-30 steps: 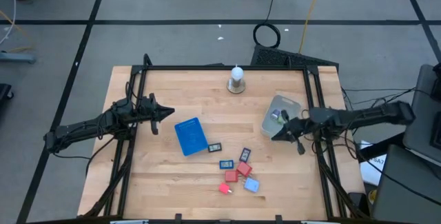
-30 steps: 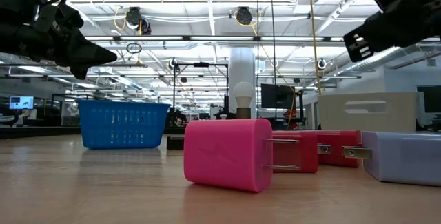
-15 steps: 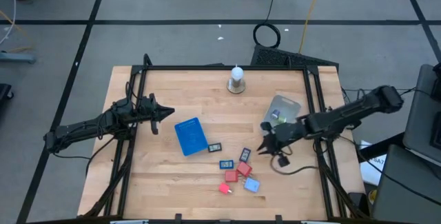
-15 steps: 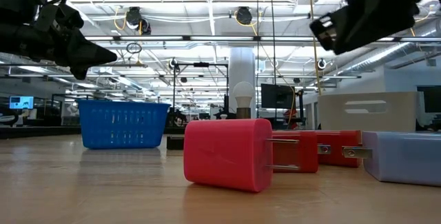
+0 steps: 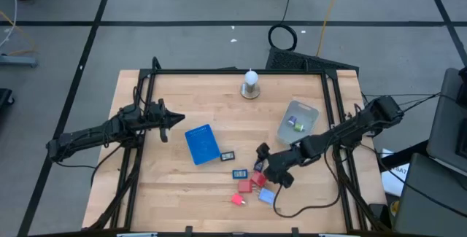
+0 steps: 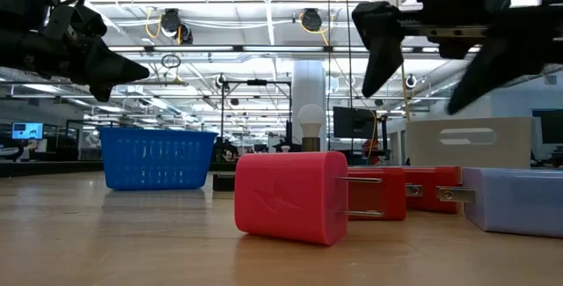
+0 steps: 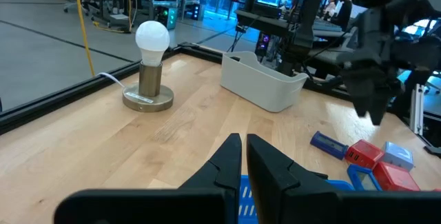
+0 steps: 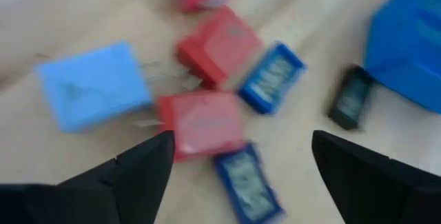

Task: Pick & Place Office items
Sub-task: Put the right red changer adapter into the gray bin

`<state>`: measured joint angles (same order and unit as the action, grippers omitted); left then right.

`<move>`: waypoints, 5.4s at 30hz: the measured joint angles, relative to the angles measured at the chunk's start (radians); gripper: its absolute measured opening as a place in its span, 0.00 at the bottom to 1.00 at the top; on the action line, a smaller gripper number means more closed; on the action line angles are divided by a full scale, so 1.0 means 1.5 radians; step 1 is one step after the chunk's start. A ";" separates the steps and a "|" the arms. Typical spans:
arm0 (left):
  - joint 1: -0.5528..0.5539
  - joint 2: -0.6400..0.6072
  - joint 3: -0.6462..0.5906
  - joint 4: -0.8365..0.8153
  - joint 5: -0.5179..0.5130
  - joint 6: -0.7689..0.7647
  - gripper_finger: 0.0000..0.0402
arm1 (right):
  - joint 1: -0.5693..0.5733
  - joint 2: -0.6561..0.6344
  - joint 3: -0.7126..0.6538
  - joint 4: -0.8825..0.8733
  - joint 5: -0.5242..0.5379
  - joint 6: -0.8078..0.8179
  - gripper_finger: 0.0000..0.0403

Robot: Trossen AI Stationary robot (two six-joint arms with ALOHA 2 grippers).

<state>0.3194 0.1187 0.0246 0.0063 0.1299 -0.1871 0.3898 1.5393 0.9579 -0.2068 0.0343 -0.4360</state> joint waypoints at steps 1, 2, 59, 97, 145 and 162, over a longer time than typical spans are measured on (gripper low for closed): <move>0.000 0.000 0.000 0.000 0.000 0.000 0.06 | 0.000 0.002 0.000 0.000 -0.021 -0.004 0.85; 0.000 0.000 0.000 0.000 0.000 0.000 0.06 | 0.000 0.004 0.000 -0.001 -0.037 -0.005 0.85; 0.000 0.001 0.000 0.000 0.000 0.023 0.06 | -0.076 0.163 0.000 0.129 -0.235 -0.052 0.83; 0.000 0.001 0.000 0.000 0.001 0.018 0.06 | -0.006 -0.067 -0.001 0.080 -0.252 0.092 0.60; 0.000 0.001 0.000 0.000 0.001 0.006 0.06 | -0.277 -0.588 -0.301 -0.214 0.235 0.503 0.60; 0.000 0.001 0.000 0.000 0.001 0.005 0.06 | -0.277 -0.455 -0.356 -0.184 0.219 0.561 0.60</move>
<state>0.3193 0.1197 0.0247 0.0064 0.1313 -0.1799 -0.0250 0.8562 0.4246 -0.4827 0.3624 0.4057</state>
